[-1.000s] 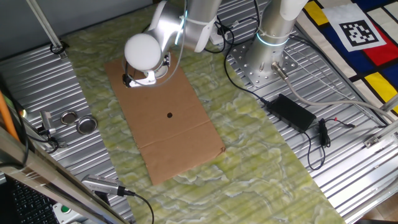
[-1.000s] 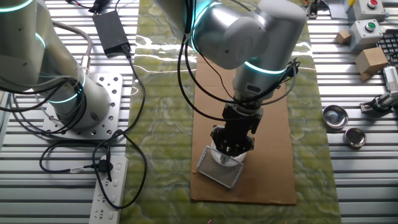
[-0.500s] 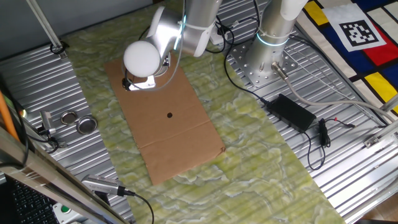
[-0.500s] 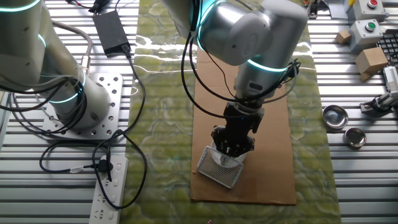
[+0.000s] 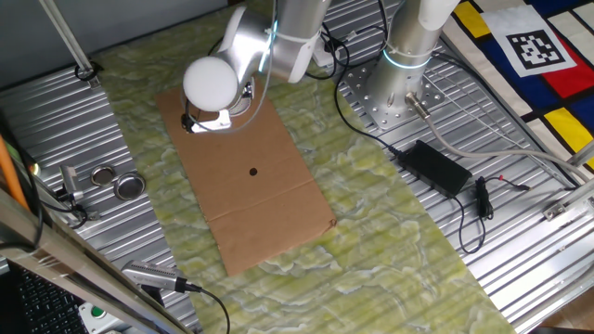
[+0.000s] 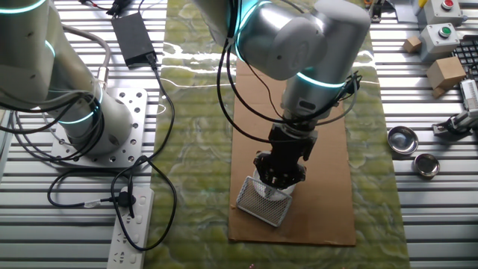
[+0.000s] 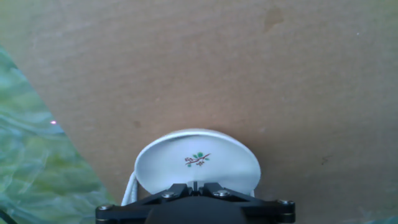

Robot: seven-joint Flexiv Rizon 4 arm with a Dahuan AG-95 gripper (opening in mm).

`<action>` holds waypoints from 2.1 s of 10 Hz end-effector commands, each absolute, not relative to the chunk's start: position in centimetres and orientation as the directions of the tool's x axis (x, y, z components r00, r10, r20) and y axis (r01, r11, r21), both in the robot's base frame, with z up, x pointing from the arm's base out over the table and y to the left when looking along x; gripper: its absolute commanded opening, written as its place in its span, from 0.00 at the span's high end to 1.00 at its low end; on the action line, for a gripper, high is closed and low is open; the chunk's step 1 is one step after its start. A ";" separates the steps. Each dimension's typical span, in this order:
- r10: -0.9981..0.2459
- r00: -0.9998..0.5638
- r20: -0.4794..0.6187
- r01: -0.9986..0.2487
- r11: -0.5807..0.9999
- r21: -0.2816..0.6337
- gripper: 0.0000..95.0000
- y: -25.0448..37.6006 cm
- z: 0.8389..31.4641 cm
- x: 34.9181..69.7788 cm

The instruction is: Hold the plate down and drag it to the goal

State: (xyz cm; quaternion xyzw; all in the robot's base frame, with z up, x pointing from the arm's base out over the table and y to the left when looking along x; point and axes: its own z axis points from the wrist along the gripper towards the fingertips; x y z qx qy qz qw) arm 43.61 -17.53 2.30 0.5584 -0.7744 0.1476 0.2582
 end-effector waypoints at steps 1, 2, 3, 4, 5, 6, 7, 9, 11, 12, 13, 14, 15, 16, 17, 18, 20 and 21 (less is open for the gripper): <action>-0.793 -0.258 0.552 -0.936 0.347 0.061 1.00 -17.2 2.9 43.7; -0.793 -0.263 0.549 -0.934 0.353 0.062 1.00 -16.9 3.0 43.9; -0.796 -0.269 0.543 -0.932 0.358 0.062 1.00 -16.7 3.0 44.0; -0.798 -0.283 0.532 -0.927 0.369 0.062 1.00 -16.3 3.1 44.2; -0.796 -0.297 0.528 -0.922 0.382 0.057 1.00 -15.8 3.2 44.5; -0.795 -0.303 0.525 -0.920 0.387 0.055 1.00 -15.5 3.4 44.6; -0.791 -0.322 0.519 -0.914 0.403 0.047 1.00 -14.8 3.8 45.0; -0.774 -0.421 0.474 -0.875 0.484 0.013 1.00 -13.6 5.4 45.9; -0.740 -0.550 0.388 -0.805 0.593 -0.010 1.00 -11.8 7.5 47.6; -0.691 -0.643 0.330 -0.740 0.672 -0.034 1.00 -9.9 8.7 48.2; -0.659 -0.690 0.301 -0.698 0.715 -0.036 1.00 -8.2 9.5 48.4; -0.593 -0.755 0.279 -0.629 0.776 -0.053 1.00 -5.6 10.3 48.4; -0.555 -0.792 0.255 -0.586 0.808 -0.062 1.00 -4.0 10.6 48.3; -0.481 -0.854 0.196 -0.498 0.866 -0.046 1.00 -1.6 11.1 47.9; -0.441 -0.882 0.167 -0.448 0.894 -0.009 1.00 -0.6 11.2 47.7; -0.377 -0.917 0.131 -0.376 0.926 0.029 1.00 0.5 11.0 47.4; -0.354 -0.933 0.068 -0.352 0.935 0.048 1.00 1.6 11.0 46.9; -0.361 -0.931 0.057 -0.358 0.932 0.049 1.00 2.1 11.2 46.7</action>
